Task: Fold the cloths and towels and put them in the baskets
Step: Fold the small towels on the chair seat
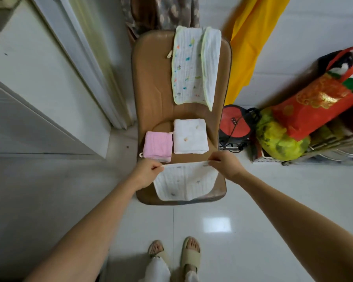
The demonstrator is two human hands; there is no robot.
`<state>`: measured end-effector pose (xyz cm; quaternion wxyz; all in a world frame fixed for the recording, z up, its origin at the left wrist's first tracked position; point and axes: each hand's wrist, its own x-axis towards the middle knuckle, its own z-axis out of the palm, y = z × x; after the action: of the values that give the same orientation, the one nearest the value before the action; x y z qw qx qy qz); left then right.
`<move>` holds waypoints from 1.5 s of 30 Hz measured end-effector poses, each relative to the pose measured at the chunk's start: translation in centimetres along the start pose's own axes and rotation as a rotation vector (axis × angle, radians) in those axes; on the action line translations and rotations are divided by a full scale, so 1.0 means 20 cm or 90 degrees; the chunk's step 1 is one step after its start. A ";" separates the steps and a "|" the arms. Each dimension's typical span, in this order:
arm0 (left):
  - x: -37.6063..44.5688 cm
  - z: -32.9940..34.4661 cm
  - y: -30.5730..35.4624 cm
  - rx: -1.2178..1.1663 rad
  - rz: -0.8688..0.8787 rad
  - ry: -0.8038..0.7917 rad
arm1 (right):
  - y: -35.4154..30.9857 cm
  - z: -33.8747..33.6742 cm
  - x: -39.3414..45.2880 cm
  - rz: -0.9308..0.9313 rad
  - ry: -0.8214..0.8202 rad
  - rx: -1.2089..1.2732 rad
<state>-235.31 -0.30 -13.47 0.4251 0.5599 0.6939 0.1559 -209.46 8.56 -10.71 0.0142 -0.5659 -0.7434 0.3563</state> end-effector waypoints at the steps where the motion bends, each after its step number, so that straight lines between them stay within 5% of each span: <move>1: 0.01 0.01 0.01 -0.002 0.007 0.020 | 0.01 0.00 0.02 -0.010 0.022 0.013; 6: 0.04 0.11 -0.01 0.073 0.080 -0.027 | 0.17 0.08 0.05 -0.039 0.080 0.021; 18: 0.12 0.71 -0.41 0.126 -0.057 -0.206 | 0.64 0.63 0.01 0.056 -0.135 -0.036; 32: 0.50 0.93 -0.64 0.146 -0.199 -0.001 | 0.82 0.93 0.37 0.166 -0.028 -0.009; 45: 0.64 0.96 -0.63 0.363 -0.122 0.072 | 0.87 1.01 0.47 0.163 0.038 -0.067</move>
<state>-228.91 2.30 -38.95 0.2239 0.5789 0.7821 -0.0554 -206.92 8.07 -38.94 -0.0393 -0.6663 -0.6820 0.2989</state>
